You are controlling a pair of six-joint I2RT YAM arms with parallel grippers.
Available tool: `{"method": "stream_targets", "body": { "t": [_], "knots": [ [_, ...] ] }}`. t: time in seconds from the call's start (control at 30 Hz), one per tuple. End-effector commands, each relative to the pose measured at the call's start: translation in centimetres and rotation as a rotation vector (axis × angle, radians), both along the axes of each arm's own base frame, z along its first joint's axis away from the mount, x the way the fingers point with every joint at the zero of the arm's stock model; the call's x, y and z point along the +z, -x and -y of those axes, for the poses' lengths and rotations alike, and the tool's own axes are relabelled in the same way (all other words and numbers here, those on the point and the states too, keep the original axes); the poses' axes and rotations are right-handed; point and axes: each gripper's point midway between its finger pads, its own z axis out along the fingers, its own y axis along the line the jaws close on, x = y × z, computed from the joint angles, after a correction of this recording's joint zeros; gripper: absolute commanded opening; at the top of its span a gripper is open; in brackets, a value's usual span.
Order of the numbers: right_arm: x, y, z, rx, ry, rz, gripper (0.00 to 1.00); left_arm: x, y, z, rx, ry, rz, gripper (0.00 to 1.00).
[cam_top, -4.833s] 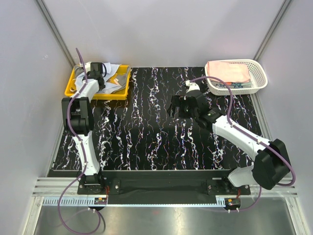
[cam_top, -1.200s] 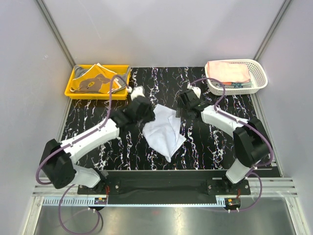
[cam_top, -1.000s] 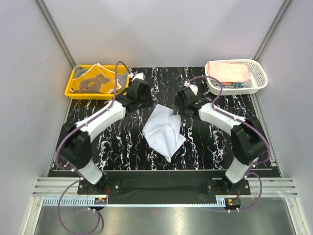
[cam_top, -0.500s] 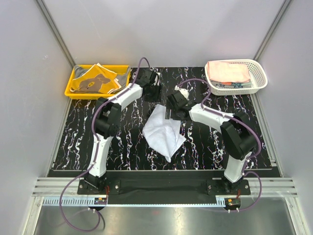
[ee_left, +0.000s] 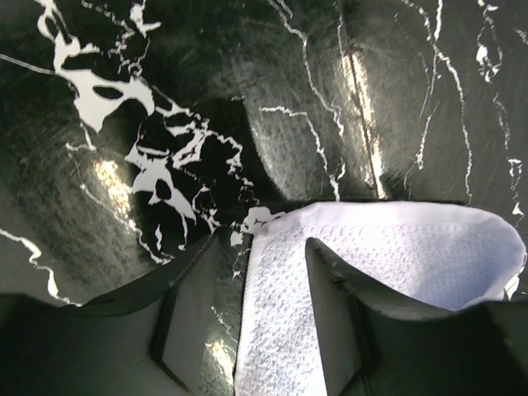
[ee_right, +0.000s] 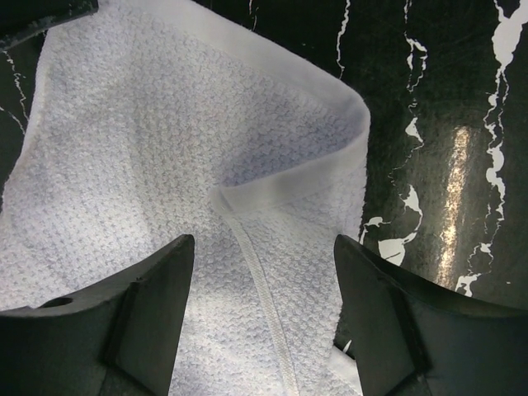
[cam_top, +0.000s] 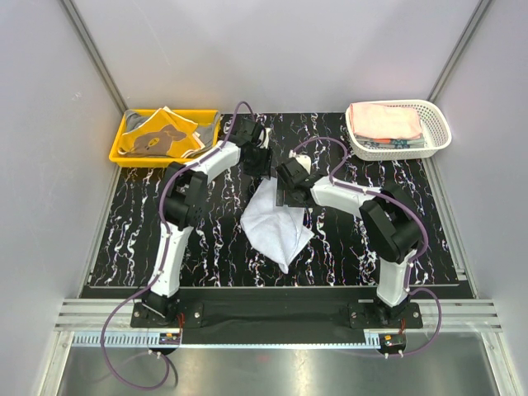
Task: Fold and stack the towels
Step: Flatten out the crumpled towel
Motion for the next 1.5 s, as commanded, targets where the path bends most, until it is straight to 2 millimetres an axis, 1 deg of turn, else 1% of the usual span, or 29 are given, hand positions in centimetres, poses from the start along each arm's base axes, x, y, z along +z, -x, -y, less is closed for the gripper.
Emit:
{"method": "stream_targets", "body": {
  "t": [0.0, 0.17, 0.2, 0.33, 0.4, 0.43, 0.5, 0.53, 0.6, 0.63, 0.67, 0.7, 0.73, 0.77, 0.8, 0.87, 0.97, 1.0, 1.03, 1.1, 1.13, 1.2, 1.23, 1.27, 1.3, 1.33, 1.37, 1.43, 1.47],
  "knots": [
    [1.3, -1.6, -0.7, -0.026, 0.003, 0.066, 0.75, 0.4, -0.8, 0.9, -0.023, 0.047, 0.016, 0.46],
    [0.8, -1.4, 0.3, -0.036, 0.048, 0.068, 0.7, 0.0, -0.7, 1.0, -0.007, 0.057, 0.008, 0.28],
    [0.8, -1.5, 0.5, -0.04, 0.057, 0.075, 0.69, -0.2, -0.7, 1.0, -0.004, 0.057, 0.006, 0.2],
    [0.9, -1.4, 1.2, -0.046, 0.084, 0.079, 0.63, 0.0, -0.5, 0.5, 0.023, 0.045, 0.013, 0.09],
    [0.9, -1.4, 1.6, -0.051, 0.096, 0.083, 0.58, 0.8, -0.9, 0.0, 0.047, 0.038, 0.042, 0.06],
    [0.9, -1.3, 1.8, -0.052, 0.098, 0.081, 0.56, 0.7, -0.8, -0.2, 0.052, 0.03, 0.041, 0.02],
    [0.9, -1.3, 2.6, -0.066, 0.106, 0.08, 0.53, 1.6, -1.2, -1.0, 0.088, 0.02, 0.061, 0.0],
    [1.0, -1.4, 2.9, -0.074, 0.104, 0.078, 0.52, 1.3, -1.1, -1.6, 0.106, 0.011, 0.057, 0.0],
    [1.2, -1.5, 4.1, -0.091, 0.101, 0.077, 0.52, 2.3, -1.4, -2.4, 0.144, 0.017, 0.074, 0.0],
    [1.3, -1.6, 4.6, -0.099, 0.099, 0.076, 0.52, 2.2, -1.3, -3.2, 0.165, 0.01, 0.07, 0.0],
    [1.1, -1.7, 5.6, -0.119, 0.105, 0.068, 0.52, 2.4, -1.4, -3.7, 0.19, 0.003, 0.076, 0.0],
    [1.4, -1.8, 6.1, -0.127, 0.098, 0.072, 0.52, 2.9, -1.5, -4.0, 0.201, 0.006, 0.085, 0.0],
    [1.5, -1.9, 6.6, -0.135, 0.095, 0.072, 0.52, 2.7, -1.4, -4.8, 0.227, -0.002, 0.078, 0.0],
    [1.7, -1.9, 7.5, -0.148, 0.095, 0.07, 0.52, 2.7, -1.4, -5.1, 0.239, -0.004, 0.076, 0.0],
    [1.9, -1.8, 7.8, -0.153, 0.096, 0.072, 0.52, 2.8, -1.1, -5.5, 0.245, -0.005, 0.073, 0.0],
    [2.6, -1.9, 8.0, -0.149, 0.1, 0.086, 0.53, 3.1, -1.0, -5.3, 0.241, 0.018, 0.079, 0.0],
    [4.4, -1.9, 6.3, -0.115, 0.049, 0.108, 0.59, 2.8, -0.6, -5.1, 0.251, 0.031, 0.065, 0.0],
    [4.7, -1.3, 5.3, -0.089, 0.062, 0.11, 0.6, 2.5, -0.4, -5.1, 0.253, 0.028, 0.057, 0.0],
    [5.6, -1.6, 4.7, -0.084, 0.06, 0.13, 0.63, 2.4, -0.4, -5.2, 0.263, 0.026, 0.059, 0.0],
    [6.0, -1.6, 3.6, -0.057, 0.053, 0.137, 0.66, 2.3, -0.1, -5.4, 0.269, 0.025, 0.056, 0.0],
    [6.2, -1.3, 2.5, -0.032, 0.044, 0.144, 0.69, 2.4, -0.2, -5.4, 0.273, 0.03, 0.061, 0.0],
    [6.2, -1.4, 1.1, 0.01, 0.049, 0.148, 0.76, 2.5, -0.2, -5.4, 0.277, 0.034, 0.064, 0.0],
    [6.8, -1.6, -0.2, 0.037, 0.047, 0.162, 0.8, 2.5, -0.2, -5.4, 0.277, 0.032, 0.063, 0.0],
    [5.6, -1.5, -0.5, 0.049, 0.077, 0.137, 0.82, 2.7, -0.2, -5.3, 0.276, 0.034, 0.067, 0.0],
    [5.4, -1.6, -0.9, 0.055, 0.089, 0.131, 0.83, 2.6, -0.2, -5.4, 0.279, 0.034, 0.064, 0.0],
    [5.9, -2.3, -1.6, 0.055, 0.085, 0.139, 0.84, 2.6, -0.2, -5.4, 0.281, 0.034, 0.065, 0.0],
    [4.5, -2.3, -1.6, 0.056, 0.112, 0.111, 0.85, 2.7, -0.2, -5.4, 0.281, 0.035, 0.067, 0.0],
    [4.1, -2.9, -1.8, 0.05, 0.125, 0.107, 0.87, 2.8, -0.2, -5.5, 0.287, 0.032, 0.068, 0.0],
    [3.1, -3.0, -1.7, 0.048, 0.15, 0.089, 0.9, 2.8, -0.2, -5.5, 0.289, 0.031, 0.064, 0.0]
  ]
}}
